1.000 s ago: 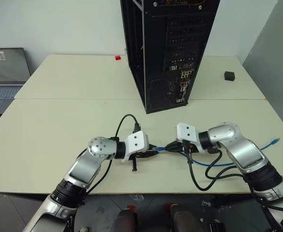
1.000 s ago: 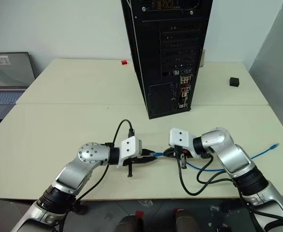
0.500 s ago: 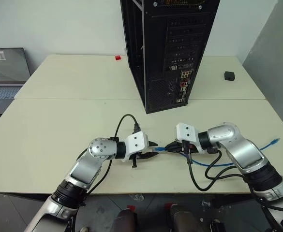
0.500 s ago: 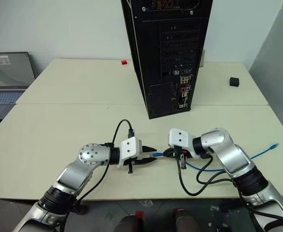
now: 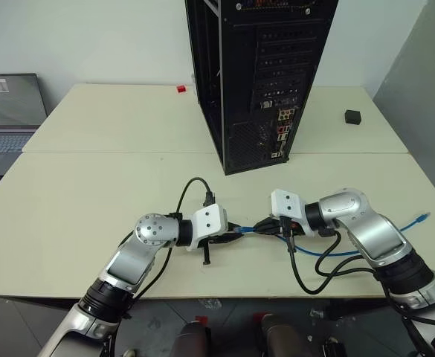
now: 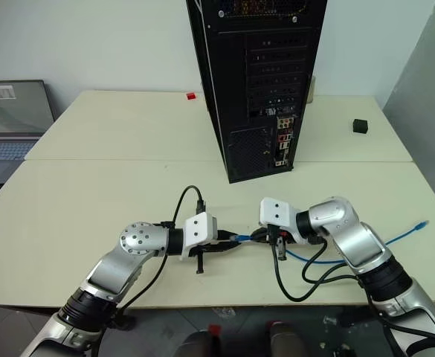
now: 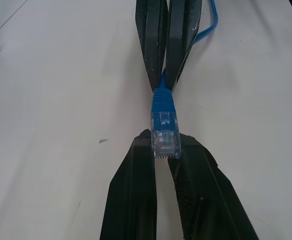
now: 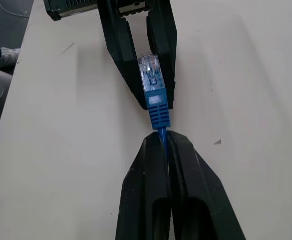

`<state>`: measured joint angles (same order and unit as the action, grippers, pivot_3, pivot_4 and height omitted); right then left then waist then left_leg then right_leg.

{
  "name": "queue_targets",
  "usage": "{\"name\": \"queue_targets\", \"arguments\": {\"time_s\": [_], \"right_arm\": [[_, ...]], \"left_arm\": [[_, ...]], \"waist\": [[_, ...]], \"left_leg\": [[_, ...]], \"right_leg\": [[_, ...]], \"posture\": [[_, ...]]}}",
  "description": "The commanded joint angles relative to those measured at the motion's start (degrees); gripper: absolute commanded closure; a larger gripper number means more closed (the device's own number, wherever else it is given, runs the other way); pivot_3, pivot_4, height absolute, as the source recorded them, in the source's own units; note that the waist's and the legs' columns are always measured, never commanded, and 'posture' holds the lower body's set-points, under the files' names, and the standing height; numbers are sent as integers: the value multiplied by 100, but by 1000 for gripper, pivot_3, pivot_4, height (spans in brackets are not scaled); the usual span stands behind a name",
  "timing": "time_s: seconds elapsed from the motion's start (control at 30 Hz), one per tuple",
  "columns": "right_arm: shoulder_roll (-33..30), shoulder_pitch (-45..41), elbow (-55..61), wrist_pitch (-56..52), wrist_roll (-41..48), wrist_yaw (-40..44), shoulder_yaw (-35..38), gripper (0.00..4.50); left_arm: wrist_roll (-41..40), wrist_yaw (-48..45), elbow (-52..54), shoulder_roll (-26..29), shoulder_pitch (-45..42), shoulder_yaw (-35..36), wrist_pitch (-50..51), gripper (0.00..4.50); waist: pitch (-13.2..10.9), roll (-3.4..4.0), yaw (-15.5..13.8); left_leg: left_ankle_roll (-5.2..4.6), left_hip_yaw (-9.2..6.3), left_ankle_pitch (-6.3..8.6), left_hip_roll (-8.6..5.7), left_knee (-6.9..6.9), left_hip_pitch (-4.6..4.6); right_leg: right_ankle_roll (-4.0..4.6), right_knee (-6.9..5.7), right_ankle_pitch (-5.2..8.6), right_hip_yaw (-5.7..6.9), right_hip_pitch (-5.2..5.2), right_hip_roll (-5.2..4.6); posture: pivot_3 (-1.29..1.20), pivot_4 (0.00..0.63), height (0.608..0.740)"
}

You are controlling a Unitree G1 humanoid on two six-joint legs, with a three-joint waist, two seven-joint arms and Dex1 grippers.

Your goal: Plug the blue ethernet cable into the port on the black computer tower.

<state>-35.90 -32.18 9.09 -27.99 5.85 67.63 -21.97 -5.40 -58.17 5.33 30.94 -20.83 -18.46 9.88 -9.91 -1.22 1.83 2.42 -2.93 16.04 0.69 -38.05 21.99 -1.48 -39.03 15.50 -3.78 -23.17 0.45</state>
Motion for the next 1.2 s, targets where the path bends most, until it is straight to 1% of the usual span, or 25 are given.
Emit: {"name": "queue_targets", "arguments": {"time_s": [0.03,0.07,0.13,0.33,0.43,0.5,0.57,0.67,0.73,0.83,1.03,1.2], "right_arm": [[-165,-18,253,112,121,198,65,4266],[-202,-5,255,129,139,210,120,4022],[-229,-4,241,83,216,190,262,3732],[-569,88,467,-262,718,368,691,2294],[-633,162,624,-880,1308,319,1138,1564],[-558,183,647,-1260,1640,158,1449,1305],[-470,185,687,-1830,2118,14,1771,910],[-342,239,769,-2511,2675,-212,2072,897],[-233,267,830,-2836,2956,-399,2194,897],[-127,295,902,-3078,3190,-585,2225,897],[23,445,991,-3069,3267,-809,1905,897],[178,438,907,-2837,3151,-889,1615,897]], "left_arm": [[-116,-40,129,-15,40,105,-193,4278],[-113,-56,125,7,57,106,-223,4278],[-60,-76,90,54,82,93,-339,4278],[-43,-69,3,55,141,121,-707,4278],[23,45,-66,-1,172,205,-1295,4278],[112,45,-104,45,208,191,-1662,4278],[371,136,-230,130,228,141,-2266,4278],[923,535,-542,150,169,139,-3373,4280],[1581,1101,-906,209,59,168,-4493,4281],[2324,1872,-1349,241,-98,281,-5648,4281],[3060,2944,-1830,220,-280,439,-6648,4281],[3545,3602,-1947,228,-396,521,-6964,4281]], "waist": [[0,0,0],[0,0,0],[0,0,-1],[0,0,-2],[0,0,-8],[0,0,-4],[0,0,-2],[0,0,-5],[0,0,-10],[0,0,-15],[0,0,-14],[0,0,-13]], "left_leg": [[0,0,0,0,0,0],[0,0,0,0,0,0],[0,-1,0,0,0,0],[0,0,0,-1,0,1],[0,-1,0,-1,0,2],[0,-1,0,0,0,1],[0,0,0,1,0,1],[0,-1,0,1,1,1],[0,0,0,0,1,1],[-1,0,0,-2,2,2],[-1,0,0,-5,2,4],[-1,-1,1,-5,2,4]], "right_leg": [[0,0,0,0,0,0],[0,0,0,0,0,0],[0,0,0,1,0,0],[0,1,0,0,0,-2],[0,1,0,1,0,-4],[0,1,0,0,0,-4],[1,1,0,-1,0,-4],[1,1,-1,-1,0,-5],[2,1,-1,-1,0,-8],[1,2,-1,0,0,-28],[1,2,-1,4,0,-34],[0,1,-1,8,0,-33]], "posture": [[0,150,740],[0,150,740],[0,150,740],[0,150,740],[0,150,740],[0,150,740],[0,150,740],[0,150,740],[0,150,740],[0,150,740],[0,150,740],[0,150,740]]}}
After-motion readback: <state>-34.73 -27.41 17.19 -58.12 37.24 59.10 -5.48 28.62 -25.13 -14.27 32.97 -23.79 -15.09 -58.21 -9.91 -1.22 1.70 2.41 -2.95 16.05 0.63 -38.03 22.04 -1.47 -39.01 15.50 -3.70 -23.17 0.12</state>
